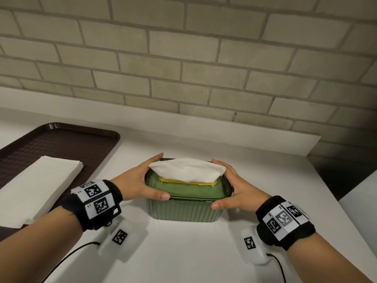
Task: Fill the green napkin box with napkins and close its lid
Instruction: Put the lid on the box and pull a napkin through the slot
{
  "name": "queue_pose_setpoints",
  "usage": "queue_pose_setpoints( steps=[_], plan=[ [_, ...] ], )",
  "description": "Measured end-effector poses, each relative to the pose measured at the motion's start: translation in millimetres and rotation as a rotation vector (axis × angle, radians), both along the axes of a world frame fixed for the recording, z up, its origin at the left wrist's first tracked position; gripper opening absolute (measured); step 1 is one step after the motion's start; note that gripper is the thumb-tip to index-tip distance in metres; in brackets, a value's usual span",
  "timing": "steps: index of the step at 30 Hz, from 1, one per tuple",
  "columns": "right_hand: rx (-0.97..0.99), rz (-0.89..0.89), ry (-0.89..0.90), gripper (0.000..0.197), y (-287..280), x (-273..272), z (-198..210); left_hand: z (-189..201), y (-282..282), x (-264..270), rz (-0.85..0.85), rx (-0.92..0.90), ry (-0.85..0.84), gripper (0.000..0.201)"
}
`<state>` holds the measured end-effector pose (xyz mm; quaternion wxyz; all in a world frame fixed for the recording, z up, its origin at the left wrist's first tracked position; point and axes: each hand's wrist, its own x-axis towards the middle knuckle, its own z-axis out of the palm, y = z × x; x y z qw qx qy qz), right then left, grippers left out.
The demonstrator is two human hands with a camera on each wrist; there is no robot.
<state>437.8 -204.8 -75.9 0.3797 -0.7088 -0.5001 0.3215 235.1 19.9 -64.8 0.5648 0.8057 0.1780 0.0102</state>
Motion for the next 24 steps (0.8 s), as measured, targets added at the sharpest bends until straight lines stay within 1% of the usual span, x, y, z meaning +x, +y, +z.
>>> queue_pose_setpoints(
  steps=[2,4,5,6,7,8,9,10,11,12,13,14,17,24],
  plan=[
    [-0.016,0.002,0.009,0.1,-1,-2,4,2,-1,0,0.022,0.04,0.043,0.152],
    [0.012,-0.008,0.069,0.097,-4,-8,4,-1,-3,-2,0.101,0.061,0.049,0.156],
    [0.036,-0.024,0.121,0.101,-6,-11,2,-2,-6,-4,0.144,0.054,0.041,0.158],
    [0.061,-0.055,0.174,0.11,-8,-15,-2,-4,-10,-6,0.165,0.035,0.025,0.157],
    [0.078,-0.107,0.221,0.119,-9,-20,-6,-8,-13,-7,0.153,0.001,-0.017,0.149],
    [0.095,-0.161,0.258,0.124,-10,-26,-8,-10,-18,-7,0.117,-0.046,-0.086,0.133],
    [0.123,-0.195,0.286,0.12,-10,-32,-10,-12,-24,-7,0.084,-0.086,-0.14,0.114],
    [0.16,-0.201,0.306,0.106,-9,-36,-13,-12,-29,-8,0.068,-0.115,-0.17,0.1],
    [0.193,-0.193,0.321,0.089,-8,-40,-13,-14,-32,-8,0.068,-0.134,-0.188,0.09],
    [0.214,-0.184,0.334,0.074,-7,-45,-12,-15,-33,-8,0.069,-0.144,-0.201,0.085],
    [0.227,-0.177,0.348,0.065,-7,-48,-11,-16,-33,-8,0.066,-0.145,-0.214,0.083],
    [0.239,-0.175,0.358,0.061,-6,-50,-10,-17,-32,-7,0.062,-0.143,-0.22,0.082],
    [0.259,-0.187,0.374,0.06,-4,-48,-10,-13,-27,-3,0.051,-0.143,-0.209,0.08],
    [0.29,-0.228,0.367,0.064,16,-25,-4,0,-4,28,0.049,-0.12,-0.212,0.062]
  ],
)
